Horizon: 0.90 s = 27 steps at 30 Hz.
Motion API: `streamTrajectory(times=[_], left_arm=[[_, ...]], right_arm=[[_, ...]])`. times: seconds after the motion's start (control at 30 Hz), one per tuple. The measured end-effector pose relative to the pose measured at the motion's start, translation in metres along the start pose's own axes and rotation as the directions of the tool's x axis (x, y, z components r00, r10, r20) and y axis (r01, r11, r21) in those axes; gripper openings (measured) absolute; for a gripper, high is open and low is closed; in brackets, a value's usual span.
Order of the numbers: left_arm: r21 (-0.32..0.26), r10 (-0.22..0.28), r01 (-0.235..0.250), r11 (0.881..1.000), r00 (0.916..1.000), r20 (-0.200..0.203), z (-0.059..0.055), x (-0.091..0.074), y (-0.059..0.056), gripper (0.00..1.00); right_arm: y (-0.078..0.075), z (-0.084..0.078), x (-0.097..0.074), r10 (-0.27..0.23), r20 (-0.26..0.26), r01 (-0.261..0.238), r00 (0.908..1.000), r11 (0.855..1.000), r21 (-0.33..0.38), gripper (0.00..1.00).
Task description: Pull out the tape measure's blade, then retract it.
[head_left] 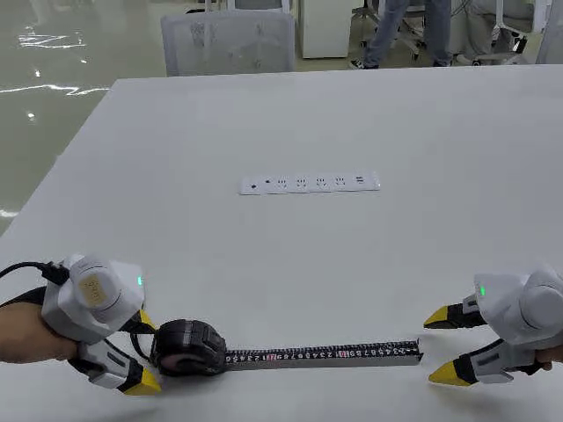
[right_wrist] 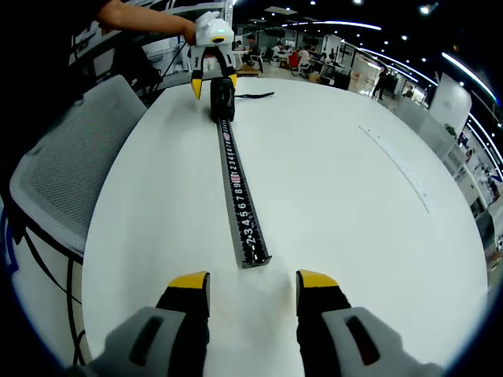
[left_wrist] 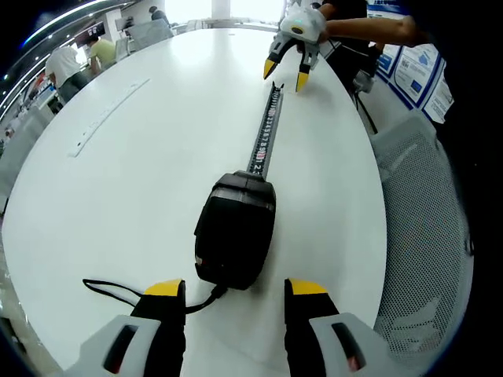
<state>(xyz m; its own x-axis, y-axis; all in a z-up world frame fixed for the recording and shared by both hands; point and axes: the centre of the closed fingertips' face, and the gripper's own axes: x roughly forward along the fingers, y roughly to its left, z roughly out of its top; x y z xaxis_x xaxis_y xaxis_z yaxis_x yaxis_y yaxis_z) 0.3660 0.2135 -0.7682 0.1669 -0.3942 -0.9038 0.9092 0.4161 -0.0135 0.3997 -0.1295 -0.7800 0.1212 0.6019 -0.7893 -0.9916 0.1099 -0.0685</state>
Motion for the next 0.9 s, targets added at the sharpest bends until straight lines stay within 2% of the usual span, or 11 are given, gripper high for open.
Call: streamTrajectory(times=[0.2, 0.33, 0.43, 0.5, 0.67, 0.77, 0.9], left_arm=[[-0.027, 0.014, -0.013, 1.0, 0.9998, 0.012, -0.007, -0.003, -0.01, 0.53], [-0.076, 0.038, -0.033, 0.997, 0.9977, 0.056, -0.008, -0.006, -0.016, 0.59], [-0.115, 0.067, -0.054, 0.992, 0.9924, 0.104, -0.006, -0.01, -0.02, 0.62], [-0.141, 0.093, -0.073, 0.987, 0.9856, 0.141, -0.006, -0.013, -0.024, 0.64], [-0.191, 0.133, -0.095, 0.977, 0.9715, 0.196, -0.008, -0.018, -0.032, 0.68], [-0.224, 0.164, -0.109, 0.968, 0.9567, 0.24, -0.008, -0.02, -0.037, 0.7], [-0.256, 0.197, -0.125, 0.959, 0.9397, 0.279, -0.007, -0.022, -0.044, 0.72]], right_arm=[[0.007, -0.004, -0.007, -0.025, 0.009, 0.024, 0.9997, 1.0, 0.02, 0.49], [0.012, -0.007, -0.01, -0.042, 0.016, 0.041, 0.999, 0.998, 0.043, 0.55], [0.016, -0.007, -0.013, -0.059, 0.026, 0.057, 0.9979, 0.997, 0.06, 0.58], [0.02, -0.005, -0.015, -0.077, 0.036, 0.074, 0.9963, 0.994, 0.081, 0.61], [0.028, -0.004, -0.018, -0.1, 0.054, 0.093, 0.9935, 0.989, 0.111, 0.66], [0.036, -0.003, -0.018, -0.108, 0.058, 0.1, 0.9924, 0.987, 0.126, 0.68], [0.042, 0.001, -0.018, -0.13, 0.08, 0.117, 0.9883, 0.981, 0.155, 0.72]])
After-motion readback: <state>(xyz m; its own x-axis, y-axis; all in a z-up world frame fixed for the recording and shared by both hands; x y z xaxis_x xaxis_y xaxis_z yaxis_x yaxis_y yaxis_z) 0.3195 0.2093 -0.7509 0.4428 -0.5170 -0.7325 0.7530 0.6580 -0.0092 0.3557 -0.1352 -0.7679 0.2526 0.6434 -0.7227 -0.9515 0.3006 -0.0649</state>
